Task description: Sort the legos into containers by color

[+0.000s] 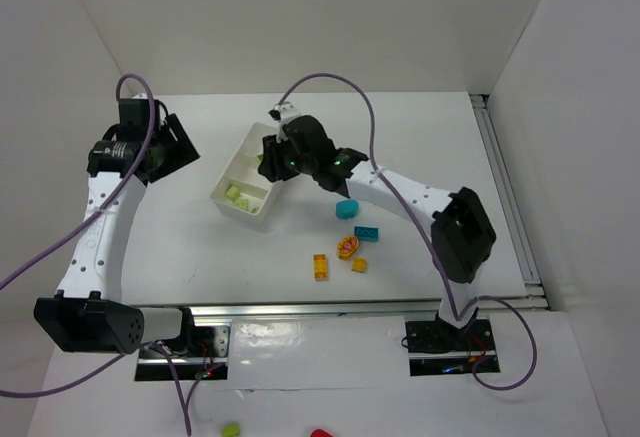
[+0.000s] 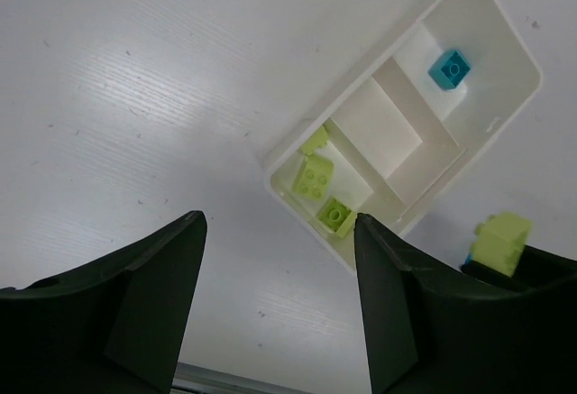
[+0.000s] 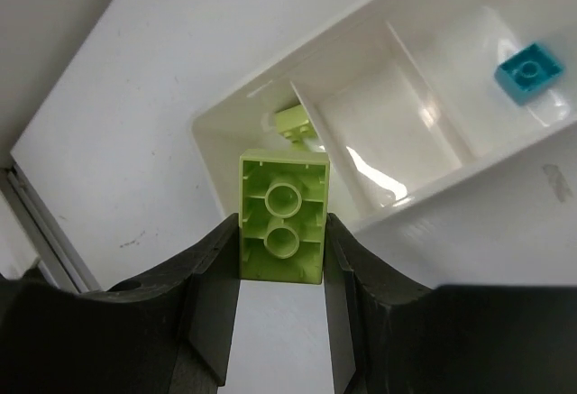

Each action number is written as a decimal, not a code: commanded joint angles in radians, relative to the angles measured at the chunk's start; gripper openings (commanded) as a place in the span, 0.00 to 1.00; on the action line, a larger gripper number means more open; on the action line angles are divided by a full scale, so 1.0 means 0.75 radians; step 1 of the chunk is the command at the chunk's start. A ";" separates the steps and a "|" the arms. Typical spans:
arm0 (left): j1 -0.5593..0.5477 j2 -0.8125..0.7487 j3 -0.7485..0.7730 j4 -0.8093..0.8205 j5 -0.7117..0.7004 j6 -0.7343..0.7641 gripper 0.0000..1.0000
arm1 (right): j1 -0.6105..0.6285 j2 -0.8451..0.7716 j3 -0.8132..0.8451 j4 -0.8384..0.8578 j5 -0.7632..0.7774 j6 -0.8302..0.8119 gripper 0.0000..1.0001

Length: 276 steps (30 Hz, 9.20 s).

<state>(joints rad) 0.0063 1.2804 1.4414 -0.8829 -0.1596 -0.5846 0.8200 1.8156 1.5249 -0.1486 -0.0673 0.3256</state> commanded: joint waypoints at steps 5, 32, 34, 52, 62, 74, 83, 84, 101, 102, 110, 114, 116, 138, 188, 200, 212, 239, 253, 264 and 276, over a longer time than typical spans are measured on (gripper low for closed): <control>0.010 -0.075 0.007 -0.019 -0.084 -0.039 0.76 | 0.087 0.278 0.227 -0.006 -0.139 -0.088 0.24; 0.022 -0.063 0.007 -0.003 -0.006 0.010 0.76 | -0.257 -0.251 -0.474 -0.270 0.511 0.349 0.76; 0.022 -0.063 -0.005 0.022 0.022 0.010 0.76 | -0.287 -0.267 -0.528 -0.283 0.462 0.349 0.94; 0.022 -0.038 -0.030 0.048 0.076 0.025 0.76 | -0.287 0.044 -0.477 -0.176 0.343 0.079 0.93; 0.022 -0.038 -0.042 0.048 0.088 0.037 0.76 | -0.234 -0.022 -0.306 -0.219 0.384 0.067 0.56; 0.022 -0.161 -0.298 0.060 0.200 0.049 0.83 | -0.167 0.331 0.372 -0.162 0.270 -0.015 0.56; -0.018 -0.261 -0.396 0.048 0.264 0.035 0.84 | -0.138 0.751 0.944 -0.211 0.286 -0.039 0.72; -0.019 -0.277 -0.396 0.036 0.264 0.035 0.84 | -0.138 0.770 0.977 -0.211 0.286 -0.052 0.78; -0.793 0.023 -0.374 0.077 0.203 -0.022 0.75 | -0.481 -0.403 -0.284 -0.133 0.579 0.161 0.93; -0.842 0.070 -0.351 0.099 0.203 -0.022 0.77 | -0.538 -0.457 -0.420 -0.170 0.579 0.177 0.93; -1.117 0.446 -0.306 0.222 0.223 -0.169 0.89 | -0.690 -0.807 -0.797 -0.409 0.387 0.269 0.94; -1.199 0.544 -0.306 0.281 0.250 -0.196 0.87 | -0.705 -0.877 -0.881 -0.454 0.345 0.286 0.94; -1.227 0.612 -0.282 0.281 0.250 -0.225 0.85 | -0.705 -0.907 -0.900 -0.454 0.331 0.298 0.94; -1.097 0.576 -0.161 0.126 0.041 -0.176 0.08 | -0.206 -0.969 -1.205 -0.511 0.034 0.466 0.91; -0.254 0.661 0.584 -0.091 0.012 0.094 0.83 | -0.112 -0.317 -0.234 -0.395 0.164 0.184 0.27; -0.002 0.295 0.467 -0.150 0.065 0.047 0.83 | -0.085 0.401 0.547 -0.364 0.008 0.024 0.32; -0.020 0.211 0.404 -0.191 0.121 0.110 0.83 | -0.048 0.590 0.896 -0.424 -0.070 0.004 0.81; -1.215 0.915 0.416 0.062 0.192 0.098 1.00 | -0.968 -0.942 -0.961 -0.485 0.274 0.335 0.91; -1.242 1.201 0.395 0.153 0.084 0.043 0.80 | -1.071 -0.969 -0.998 -0.524 0.110 0.272 0.91; -1.107 0.968 0.408 0.040 0.060 0.098 0.52 | -0.897 -0.891 -1.101 -0.393 -0.145 0.257 0.91; -0.614 0.727 0.545 -0.173 -0.049 0.150 0.41 | -0.457 -0.593 -0.953 -0.293 0.085 0.321 0.99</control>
<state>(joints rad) -0.5224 1.8179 1.8454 -0.9333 -0.1654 -0.4961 0.4484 1.3396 0.7448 -0.4347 -0.0872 0.5457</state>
